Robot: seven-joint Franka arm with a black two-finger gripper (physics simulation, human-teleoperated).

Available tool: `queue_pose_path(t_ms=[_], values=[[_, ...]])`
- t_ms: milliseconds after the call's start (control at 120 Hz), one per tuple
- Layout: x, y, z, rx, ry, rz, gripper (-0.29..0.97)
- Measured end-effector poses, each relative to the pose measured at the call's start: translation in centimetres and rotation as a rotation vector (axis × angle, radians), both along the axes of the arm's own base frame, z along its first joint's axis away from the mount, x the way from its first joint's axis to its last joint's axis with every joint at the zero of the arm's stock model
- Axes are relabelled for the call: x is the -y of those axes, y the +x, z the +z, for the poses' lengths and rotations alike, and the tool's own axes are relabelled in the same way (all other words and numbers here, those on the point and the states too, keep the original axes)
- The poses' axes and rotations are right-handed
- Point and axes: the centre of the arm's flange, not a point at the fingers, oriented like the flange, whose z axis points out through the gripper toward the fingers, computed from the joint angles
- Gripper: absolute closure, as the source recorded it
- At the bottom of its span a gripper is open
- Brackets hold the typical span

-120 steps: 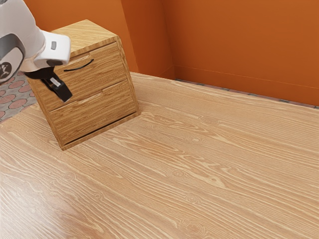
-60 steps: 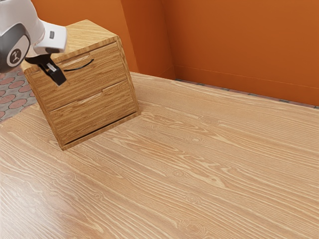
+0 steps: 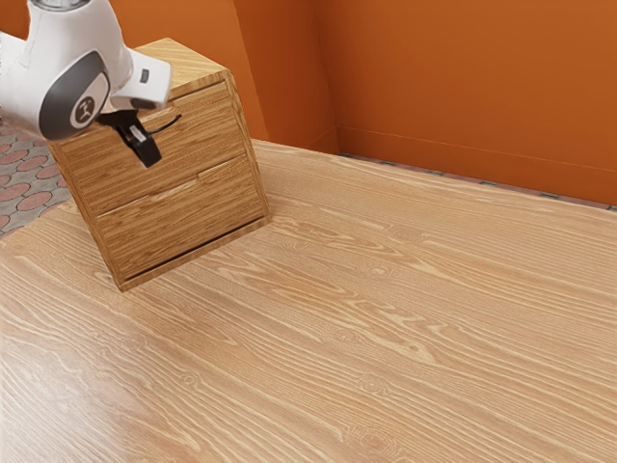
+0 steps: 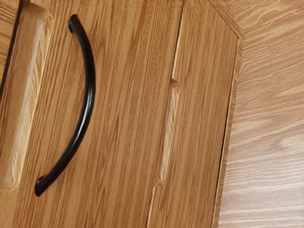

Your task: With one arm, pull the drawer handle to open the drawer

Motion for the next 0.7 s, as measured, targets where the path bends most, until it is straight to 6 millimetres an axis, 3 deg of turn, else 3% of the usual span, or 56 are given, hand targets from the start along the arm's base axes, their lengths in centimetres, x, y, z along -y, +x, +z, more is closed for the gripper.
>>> queue_pose_path(t_ms=[342,558,642,700], values=[[-1.8,1.3,-1.0,-0.011,0.001,-0.022,0.00],[-1.9,3.3,-2.1,-0.025,0.004,-0.058,0.00],[-3.7,3.2,-3.0,-0.034,-0.010,-0.041,0.00],[-3.8,3.3,-3.3,-0.038,-0.017,-0.047,0.00]])
